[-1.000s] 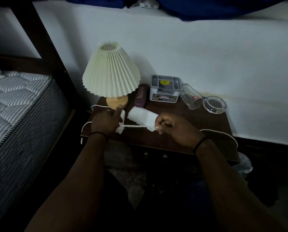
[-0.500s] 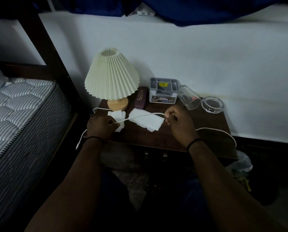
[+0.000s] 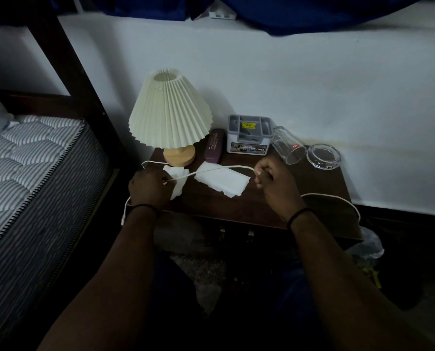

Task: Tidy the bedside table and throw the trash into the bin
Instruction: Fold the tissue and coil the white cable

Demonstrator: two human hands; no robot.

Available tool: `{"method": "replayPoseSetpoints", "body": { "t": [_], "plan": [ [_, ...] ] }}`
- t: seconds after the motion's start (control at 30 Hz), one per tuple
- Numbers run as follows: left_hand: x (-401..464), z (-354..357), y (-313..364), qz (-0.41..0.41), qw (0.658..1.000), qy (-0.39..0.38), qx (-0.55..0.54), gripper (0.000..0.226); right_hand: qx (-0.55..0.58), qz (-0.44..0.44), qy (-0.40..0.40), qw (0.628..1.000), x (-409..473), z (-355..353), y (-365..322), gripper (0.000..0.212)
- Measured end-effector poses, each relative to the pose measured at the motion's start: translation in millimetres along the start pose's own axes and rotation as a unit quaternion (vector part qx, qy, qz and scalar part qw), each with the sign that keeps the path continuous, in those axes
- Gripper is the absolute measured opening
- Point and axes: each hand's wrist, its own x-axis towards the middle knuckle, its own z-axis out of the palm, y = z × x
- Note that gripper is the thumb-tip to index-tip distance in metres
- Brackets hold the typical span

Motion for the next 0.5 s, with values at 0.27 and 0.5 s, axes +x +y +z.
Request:
{"method": "replayPoseSetpoints", "body": {
  "t": [0.27,0.5],
  "plan": [
    [0.0,10.2,0.7,-0.002,0.99,-0.107,-0.092,0.013,-0.025,0.014,0.004,1.0,-0.4,-2.0,9.0,0.015],
    [2.8,5.4,-8.4,-0.061,0.995,-0.066,-0.048,0.01,-0.021,0.008,0.063,0.998,1.6,-6.6,8.3,0.019]
  ]
}}
